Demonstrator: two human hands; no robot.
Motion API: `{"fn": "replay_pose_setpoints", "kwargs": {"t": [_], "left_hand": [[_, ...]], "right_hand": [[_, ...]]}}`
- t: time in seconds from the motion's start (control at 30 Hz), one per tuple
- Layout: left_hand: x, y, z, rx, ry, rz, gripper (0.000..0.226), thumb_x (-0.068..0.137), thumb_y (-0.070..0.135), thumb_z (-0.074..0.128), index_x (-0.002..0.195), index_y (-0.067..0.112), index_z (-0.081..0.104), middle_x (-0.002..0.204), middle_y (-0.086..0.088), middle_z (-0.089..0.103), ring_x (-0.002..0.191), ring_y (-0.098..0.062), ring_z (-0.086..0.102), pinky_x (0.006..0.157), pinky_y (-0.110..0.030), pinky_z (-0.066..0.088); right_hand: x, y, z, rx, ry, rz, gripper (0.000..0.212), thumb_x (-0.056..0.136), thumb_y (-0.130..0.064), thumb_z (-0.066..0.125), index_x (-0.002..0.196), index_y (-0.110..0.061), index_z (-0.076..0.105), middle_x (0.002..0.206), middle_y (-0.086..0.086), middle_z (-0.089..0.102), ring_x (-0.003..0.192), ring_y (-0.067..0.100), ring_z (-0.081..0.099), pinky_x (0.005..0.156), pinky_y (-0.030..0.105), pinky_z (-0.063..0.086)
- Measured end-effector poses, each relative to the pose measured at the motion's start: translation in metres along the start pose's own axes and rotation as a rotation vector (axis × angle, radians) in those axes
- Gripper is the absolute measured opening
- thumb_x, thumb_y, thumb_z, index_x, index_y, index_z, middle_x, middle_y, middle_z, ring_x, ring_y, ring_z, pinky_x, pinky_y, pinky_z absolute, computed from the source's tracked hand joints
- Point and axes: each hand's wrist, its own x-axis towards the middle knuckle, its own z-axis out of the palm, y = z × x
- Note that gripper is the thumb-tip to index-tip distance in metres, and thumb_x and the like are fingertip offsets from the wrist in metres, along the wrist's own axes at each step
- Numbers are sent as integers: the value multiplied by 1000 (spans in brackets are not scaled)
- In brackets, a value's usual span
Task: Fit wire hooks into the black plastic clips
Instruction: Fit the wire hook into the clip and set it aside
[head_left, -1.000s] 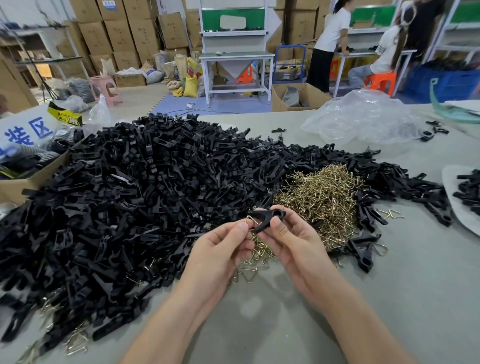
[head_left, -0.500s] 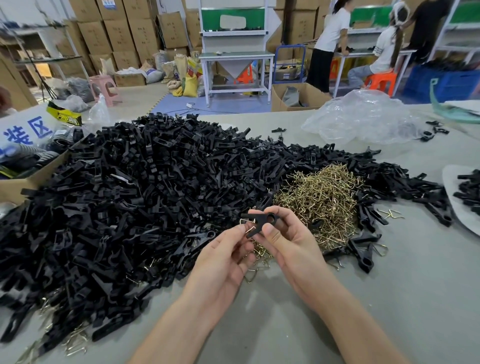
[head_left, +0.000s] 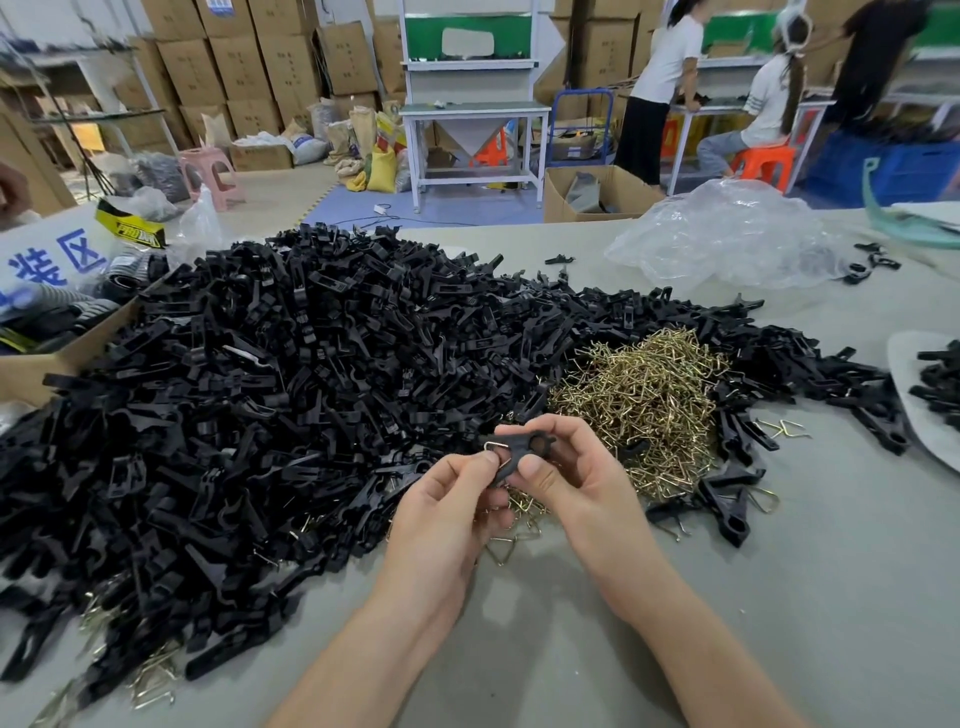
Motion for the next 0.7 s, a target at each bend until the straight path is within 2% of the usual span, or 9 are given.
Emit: {"fn": "replay_pose_setpoints", "kwargs": {"t": [0.13,0.23,0.3,0.37,0.47,0.53,0.6,0.63,0.7], "left_hand": [[0,8,-6,-58,-238,-111,15,77,21,72,86,10,75,81,-7,69,65,-12,64,60,-25,56],[-1,5,-5,-15,-294,-67,12,78,21,73,81,10,74,80,-9,69,68,-14,66,63,-26,57],[-1,-2,-3,115,-231,34,15,80,22,74,87,10,70,79,-9,69,66,-13,66,61,-23,55],[-3,-11,-1,407,-129,206,19,86,16,74,101,19,63,81,-2,70,68,-12,67,61,-20,51],[-6,-21,1,841,-95,529,43,90,13,71,103,50,54,91,16,67,79,-6,66,68,-12,46],[-7,-22,2,946,-142,620,58,90,12,71,107,63,47,94,25,63,84,-3,64,69,-8,43],[-5,-21,1,1007,-181,681,61,87,13,71,116,62,49,98,31,59,91,4,61,75,-2,40],[-5,-20,0,1047,-196,717,58,86,14,71,119,57,51,101,35,58,94,9,59,79,0,38],[-4,-21,-3,1082,-225,772,48,86,16,70,120,46,56,107,33,59,98,12,58,83,0,37]], "right_hand": [[3,-2,-4,168,3,99,24,91,-20,67,115,-17,65,117,6,72,107,21,68,90,28,54],[3,-5,-5,355,-41,182,30,86,-26,68,116,-20,69,108,11,70,95,20,65,84,30,55],[2,-6,-2,391,-31,209,28,89,-29,62,115,-19,68,102,13,68,85,21,61,69,35,50],[1,-6,6,395,70,206,26,93,-35,53,105,-17,66,88,9,65,74,21,55,59,34,42],[-2,-4,18,449,255,194,28,96,-42,47,88,-18,60,72,1,54,64,16,51,62,33,39],[-5,-5,21,543,309,221,28,99,-40,48,83,-21,60,73,0,55,61,14,55,63,34,41],[-7,-7,21,611,288,242,25,97,-38,52,85,-19,63,85,5,68,72,18,67,66,33,55],[-7,-8,21,612,264,250,24,96,-37,52,88,-17,63,95,9,74,84,21,72,73,34,60],[-7,-10,21,602,231,283,24,99,-34,50,93,-15,62,109,15,75,102,28,74,84,38,61]]}}
